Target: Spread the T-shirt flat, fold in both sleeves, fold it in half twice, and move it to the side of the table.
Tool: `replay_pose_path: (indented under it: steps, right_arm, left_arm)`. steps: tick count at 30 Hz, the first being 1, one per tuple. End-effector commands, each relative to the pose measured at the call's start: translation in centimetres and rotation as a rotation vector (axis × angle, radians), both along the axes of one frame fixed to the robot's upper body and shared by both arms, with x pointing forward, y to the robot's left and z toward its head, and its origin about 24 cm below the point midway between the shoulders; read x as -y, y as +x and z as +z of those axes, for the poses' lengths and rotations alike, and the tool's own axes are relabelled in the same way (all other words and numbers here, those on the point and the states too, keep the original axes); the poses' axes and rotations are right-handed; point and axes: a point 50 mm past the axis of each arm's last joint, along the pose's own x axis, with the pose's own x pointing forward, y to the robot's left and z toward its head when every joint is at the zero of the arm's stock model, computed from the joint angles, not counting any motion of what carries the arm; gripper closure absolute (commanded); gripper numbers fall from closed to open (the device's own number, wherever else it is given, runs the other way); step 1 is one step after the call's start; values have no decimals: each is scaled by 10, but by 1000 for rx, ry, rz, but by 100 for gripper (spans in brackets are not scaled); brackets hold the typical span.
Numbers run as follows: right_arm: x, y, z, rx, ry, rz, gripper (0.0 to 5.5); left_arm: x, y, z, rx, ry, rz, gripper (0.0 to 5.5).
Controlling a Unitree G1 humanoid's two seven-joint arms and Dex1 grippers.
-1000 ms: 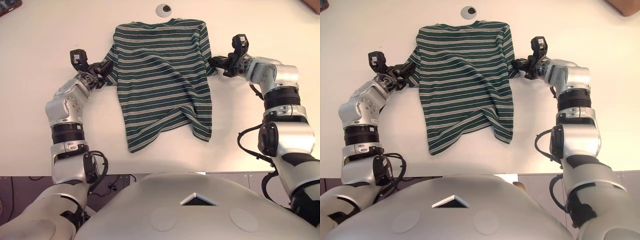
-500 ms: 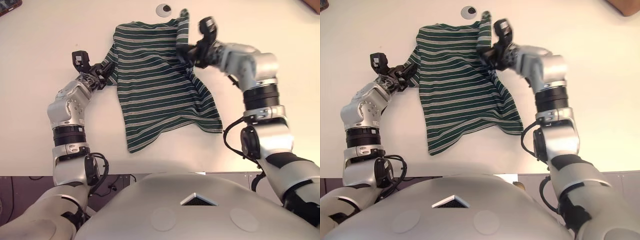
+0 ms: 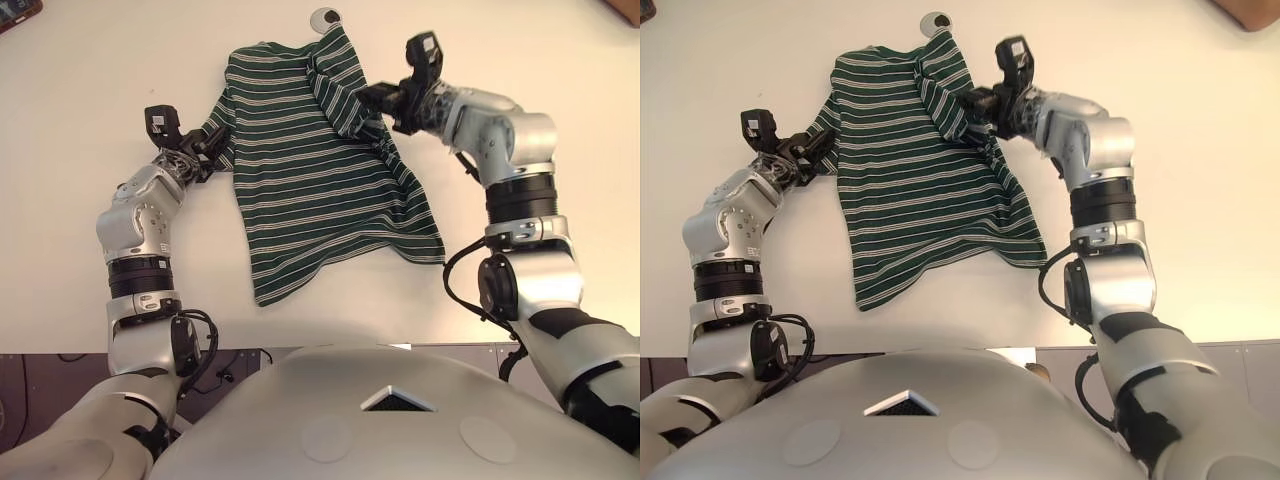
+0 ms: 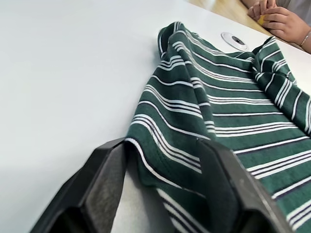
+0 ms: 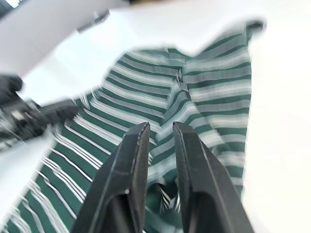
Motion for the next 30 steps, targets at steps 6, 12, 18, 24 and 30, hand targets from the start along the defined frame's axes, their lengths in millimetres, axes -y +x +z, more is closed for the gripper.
replay_pose_path:
  steps: [6, 12, 18, 24, 30]
  right_arm:
    - [1, 13, -36, -26, -161, -48, 464]
    - [-2, 12, -52, -91, -126, -81, 397]
    - [-4, 13, -58, -99, -134, -115, 418]
    - [-11, 13, -58, -87, -120, -103, 539]
    - [-1, 22, -44, -22, -76, -168, 545]
  left_arm:
    - [2, -5, -7, -49, 2, -5, 304]
    - [6, -2, -8, -51, -3, -19, 304]
    - [7, -3, -10, -55, -7, -15, 304]
    - [8, -3, -11, -58, -11, -15, 304]
    - [8, -4, -14, -63, -15, -12, 304]
